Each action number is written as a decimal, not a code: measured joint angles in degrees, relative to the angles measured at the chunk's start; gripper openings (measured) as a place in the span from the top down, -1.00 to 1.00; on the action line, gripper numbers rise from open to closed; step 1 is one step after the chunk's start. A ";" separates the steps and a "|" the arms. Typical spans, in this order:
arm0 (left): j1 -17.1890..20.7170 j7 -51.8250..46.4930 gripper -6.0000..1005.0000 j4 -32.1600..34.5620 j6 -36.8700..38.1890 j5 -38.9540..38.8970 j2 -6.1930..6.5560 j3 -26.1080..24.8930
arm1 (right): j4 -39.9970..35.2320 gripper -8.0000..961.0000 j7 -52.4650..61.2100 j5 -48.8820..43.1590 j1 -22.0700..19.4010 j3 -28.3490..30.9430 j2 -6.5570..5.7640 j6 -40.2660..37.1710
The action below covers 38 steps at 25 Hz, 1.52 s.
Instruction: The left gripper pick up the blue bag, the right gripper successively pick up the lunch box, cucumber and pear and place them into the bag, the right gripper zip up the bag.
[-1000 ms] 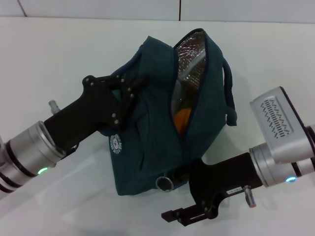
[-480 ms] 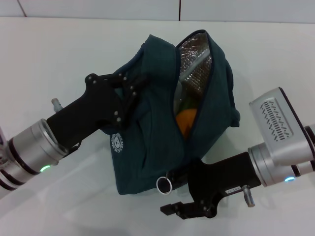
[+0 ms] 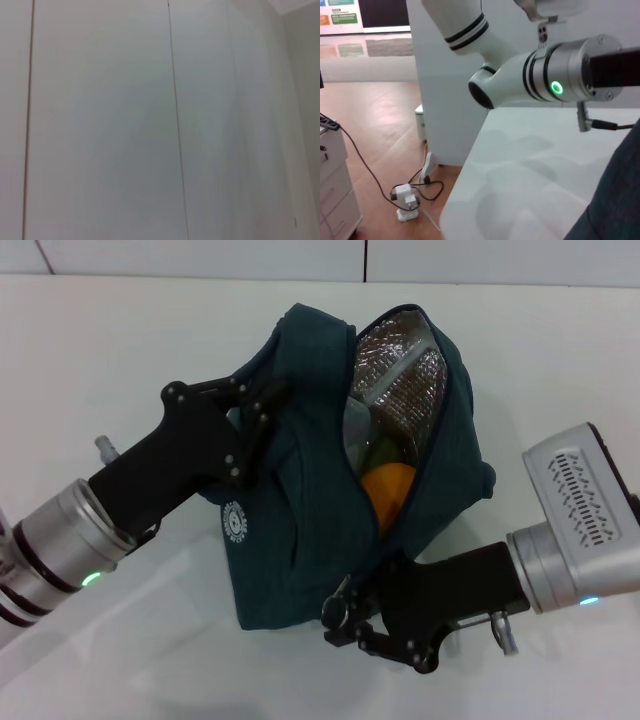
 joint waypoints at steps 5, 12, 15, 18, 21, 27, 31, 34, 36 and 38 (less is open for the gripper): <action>-0.06 -0.06 0.92 -1.25 0.11 -1.93 0.00 0.05 | 0.01 0.87 -1.57 0.24 -0.05 1.40 -0.05 -0.72; 0.31 2.31 0.88 -3.23 0.59 -2.79 -0.23 0.10 | -0.40 0.87 -2.65 0.26 -0.55 5.25 -0.24 -3.14; 0.19 2.61 0.75 -4.19 1.02 -2.82 -0.27 0.18 | -0.63 0.86 -3.47 0.26 -0.55 5.54 -0.26 -3.73; 0.11 0.16 0.58 -4.65 1.61 -3.14 -0.18 -0.01 | -0.88 0.86 -3.61 0.25 -0.27 5.56 -0.33 -3.95; 0.63 -4.81 0.34 -4.65 2.81 -5.48 0.05 -0.04 | -1.36 0.86 -3.62 0.25 -0.20 5.58 -0.36 -4.03; 2.02 -16.25 -0.29 -2.49 3.62 -8.34 0.65 0.11 | -2.30 0.86 -3.88 0.25 -0.41 5.84 -0.42 -4.17; 5.02 -18.41 -0.45 0.39 5.40 -7.77 0.86 0.47 | -3.43 0.86 -4.34 0.24 -0.58 6.77 -0.21 -4.70; 8.69 -16.32 -0.57 1.51 9.50 -7.41 0.86 0.78 | -5.06 0.87 -4.38 0.51 -0.94 7.86 -0.17 -5.63; 10.77 -12.50 -0.65 1.85 11.42 -6.68 0.71 1.87 | -6.06 0.87 -4.43 1.15 -1.21 8.73 -0.17 -5.93; 12.96 -6.00 -0.69 1.38 12.60 -6.03 0.41 5.07 | -6.55 0.87 -4.49 1.47 -1.23 9.59 -0.18 -5.97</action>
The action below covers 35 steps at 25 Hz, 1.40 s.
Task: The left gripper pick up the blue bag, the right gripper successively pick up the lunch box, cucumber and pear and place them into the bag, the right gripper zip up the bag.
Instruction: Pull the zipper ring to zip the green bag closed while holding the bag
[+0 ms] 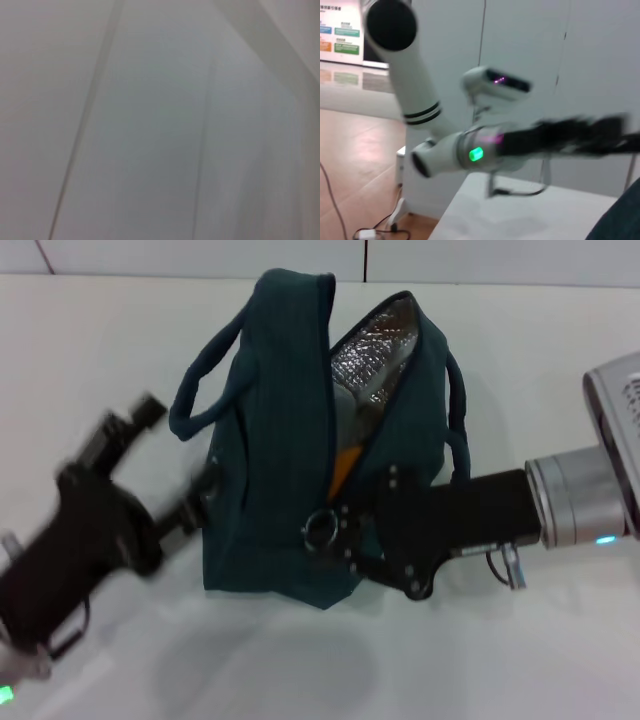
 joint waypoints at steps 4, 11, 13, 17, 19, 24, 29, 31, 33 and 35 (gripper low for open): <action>1.33 8.88 -0.75 -4.42 -0.79 -0.82 -0.21 4.10 | -0.32 0.87 -0.54 0.35 0.42 1.75 0.12 0.24; 0.83 8.67 -0.72 -5.91 -5.99 -0.32 -0.04 5.73 | -0.39 0.87 -0.65 1.34 1.13 1.91 0.14 1.26; 0.67 8.64 -0.70 -5.92 -7.25 -0.32 -0.04 5.89 | -0.42 0.87 -0.66 1.60 1.14 1.93 0.15 1.49; 0.24 8.22 -0.66 -5.94 -9.18 -0.32 -0.02 5.91 | -0.38 0.87 -0.66 2.21 1.17 2.08 0.14 1.57; -0.05 7.99 -0.64 -5.95 -10.15 -0.32 0.00 5.95 | -0.17 0.86 -0.66 2.49 1.17 2.35 0.12 1.59; -0.29 7.93 -0.58 -5.90 -10.90 -0.30 0.02 6.01 | -0.08 0.86 -0.66 2.65 1.12 2.60 0.12 1.62; -0.39 8.05 -0.53 -5.55 -11.04 -0.29 0.10 6.00 | -0.29 0.86 -0.66 3.31 0.75 2.64 0.04 1.64; -0.42 8.42 -0.51 -5.54 -11.18 -0.29 0.12 6.00 | -0.30 0.86 -0.66 3.67 0.67 2.69 0.01 1.64; -0.44 8.70 -0.48 -5.50 -11.58 -0.30 0.12 6.00 | -0.27 0.86 -0.66 4.01 0.58 2.78 -0.04 1.63; -0.43 8.77 -0.46 -5.46 -12.25 -0.50 0.06 5.86 | -0.07 0.86 -0.66 4.09 0.55 3.10 -0.06 1.58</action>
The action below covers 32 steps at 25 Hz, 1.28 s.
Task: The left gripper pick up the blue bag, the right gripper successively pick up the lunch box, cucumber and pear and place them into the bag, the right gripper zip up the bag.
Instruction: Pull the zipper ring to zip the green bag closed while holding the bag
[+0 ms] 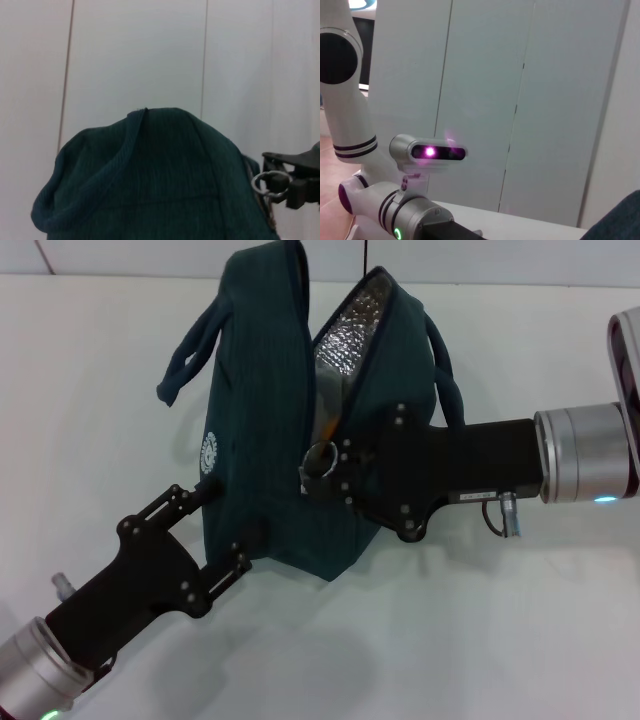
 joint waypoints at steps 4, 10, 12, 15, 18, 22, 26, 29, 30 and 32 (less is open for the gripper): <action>-0.54 0.43 -0.42 0.01 -1.34 -0.24 -0.12 -0.17 | 0.11 0.86 0.04 0.00 -0.12 0.31 0.00 -0.11; -1.90 1.67 0.13 -0.45 -2.81 0.20 -0.05 0.12 | 0.16 0.86 0.05 0.64 -0.81 0.31 0.08 -0.23; -1.84 3.20 0.29 -0.43 -2.85 0.22 -0.08 0.16 | 0.17 0.86 0.04 0.71 -1.09 0.30 0.09 -0.13; -1.89 4.45 0.49 -0.32 -3.04 0.25 -0.03 1.60 | 0.26 0.86 -0.07 1.78 -1.63 0.30 0.09 -0.01; -2.09 5.05 0.59 0.17 -3.37 0.26 0.08 3.86 | 0.69 0.86 -1.02 3.72 -1.98 0.32 0.09 0.01; -2.69 5.96 0.72 0.29 -4.43 0.25 0.15 5.86 | 1.19 0.87 -2.73 6.55 -2.59 0.35 0.10 0.00; -3.32 6.30 0.80 0.33 -4.98 0.39 0.21 7.88 | 2.00 0.87 -5.36 11.43 -3.39 0.37 0.10 -0.27; -3.42 6.32 0.84 0.35 -5.54 0.38 0.23 7.96 | 3.74 0.86 -8.50 16.81 -3.83 0.39 0.14 -0.72; -3.43 6.32 0.84 0.36 -5.60 0.38 0.24 7.97 | 4.29 0.86 -9.27 18.17 -3.89 0.39 0.17 -0.93; -3.45 6.34 0.86 0.38 -5.63 0.38 0.25 8.02 | 5.82 0.86 -10.98 21.14 -4.00 0.39 0.19 -1.54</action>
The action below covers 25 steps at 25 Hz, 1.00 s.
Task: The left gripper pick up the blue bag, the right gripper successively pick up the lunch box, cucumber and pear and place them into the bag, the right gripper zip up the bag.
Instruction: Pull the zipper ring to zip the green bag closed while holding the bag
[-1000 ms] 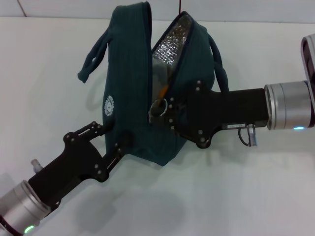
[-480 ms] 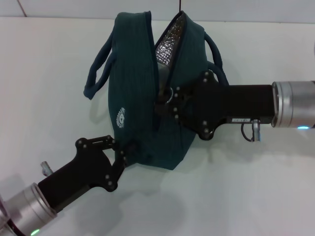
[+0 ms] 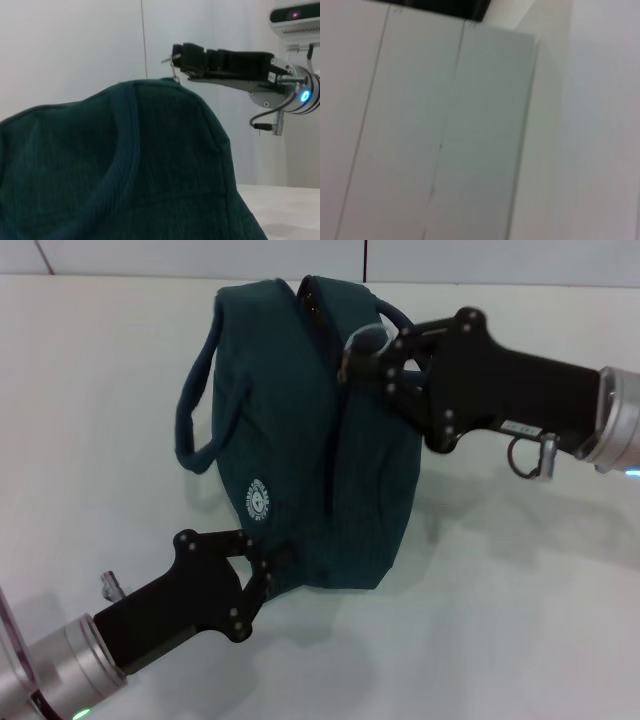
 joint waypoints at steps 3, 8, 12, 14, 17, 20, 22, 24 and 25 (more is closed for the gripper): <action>-0.12 0.03 0.86 0.01 -0.04 0.10 0.13 0.05 | 1.53 0.86 -2.53 2.64 -0.08 -0.01 0.00 -1.10; 0.05 0.63 0.86 -0.01 0.80 -0.20 -0.10 -0.30 | 1.70 0.86 -3.89 3.19 -0.44 -0.34 0.06 -2.06; 0.11 0.67 0.86 -0.65 3.05 -1.93 -0.51 -0.42 | 1.72 0.87 -4.57 3.19 -0.50 -0.49 0.08 -2.50; -0.02 -0.75 0.86 -0.89 4.66 -2.32 -0.48 -0.42 | 1.74 0.87 -5.09 3.09 -0.59 -0.57 0.08 -2.93; -0.06 -3.28 0.75 -0.48 6.49 -2.94 -0.41 -0.42 | 1.76 0.87 -5.36 2.95 -0.77 -0.61 0.08 -3.61; -0.13 -3.65 0.58 -0.57 6.94 -4.08 -0.51 -0.41 | 1.77 0.86 -5.36 2.88 -0.81 -0.62 0.08 -3.94; -0.37 -4.39 0.43 -0.63 7.28 -5.04 -0.64 -0.41 | 1.77 0.86 -5.36 2.86 -0.83 -0.63 0.08 -4.08; -1.16 -6.42 0.27 -0.67 7.67 -6.16 -0.75 -0.41 | 1.77 0.86 -5.37 2.85 -0.90 -0.67 0.08 -4.20; -1.64 -7.61 0.20 -0.67 7.85 -6.81 -0.81 -0.41 | 1.77 0.86 -5.37 2.84 -0.96 -0.72 0.10 -4.25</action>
